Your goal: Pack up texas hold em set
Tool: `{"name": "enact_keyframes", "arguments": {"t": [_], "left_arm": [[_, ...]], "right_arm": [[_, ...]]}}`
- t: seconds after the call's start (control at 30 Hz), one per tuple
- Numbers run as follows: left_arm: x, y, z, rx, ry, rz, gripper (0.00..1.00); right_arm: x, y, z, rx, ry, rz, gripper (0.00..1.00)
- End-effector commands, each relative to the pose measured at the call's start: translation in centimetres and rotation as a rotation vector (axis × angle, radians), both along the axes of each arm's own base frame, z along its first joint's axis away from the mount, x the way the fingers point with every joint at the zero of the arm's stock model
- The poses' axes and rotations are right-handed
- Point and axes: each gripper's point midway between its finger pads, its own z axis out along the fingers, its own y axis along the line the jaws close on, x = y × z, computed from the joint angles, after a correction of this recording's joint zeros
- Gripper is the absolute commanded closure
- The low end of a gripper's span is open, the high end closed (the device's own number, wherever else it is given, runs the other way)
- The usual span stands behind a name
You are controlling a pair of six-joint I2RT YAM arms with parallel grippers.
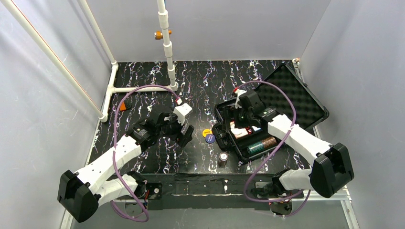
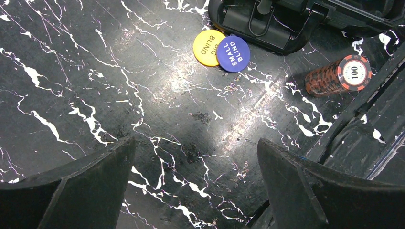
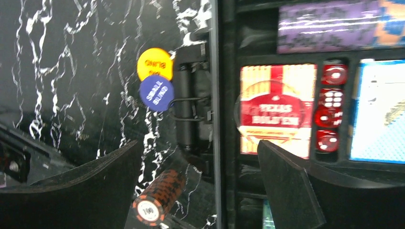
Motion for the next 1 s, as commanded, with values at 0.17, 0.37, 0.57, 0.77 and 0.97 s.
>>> {"name": "enact_keyframes", "arguments": {"t": [0.17, 0.37, 0.57, 0.77, 0.97], "left_arm": [[-0.4, 0.7, 1.2, 0.013, -0.042, 0.004, 0.02], [-0.3, 1.1, 1.4, 0.019, -0.049, 0.021, 0.02], [-0.3, 1.3, 1.8, 0.015, -0.065, 0.031, 0.02], [-0.2, 1.4, 1.9, 0.017, -0.071, 0.038, 0.02], [-0.3, 1.5, 2.0, 0.015, -0.073, 0.038, 0.02]], "right_arm": [[-4.9, 2.9, -0.1, -0.033, 0.046, 0.101, 0.02], [-7.3, 3.4, -1.3, -0.086, 0.107, 0.1, 0.03], [-10.1, 4.1, -2.2, -0.119, 0.145, 0.123, 0.04], [-12.3, 3.9, -3.1, -0.173, 0.159, 0.129, 0.03], [-13.4, 3.5, -4.0, -0.235, 0.157, 0.134, 0.02]]}}
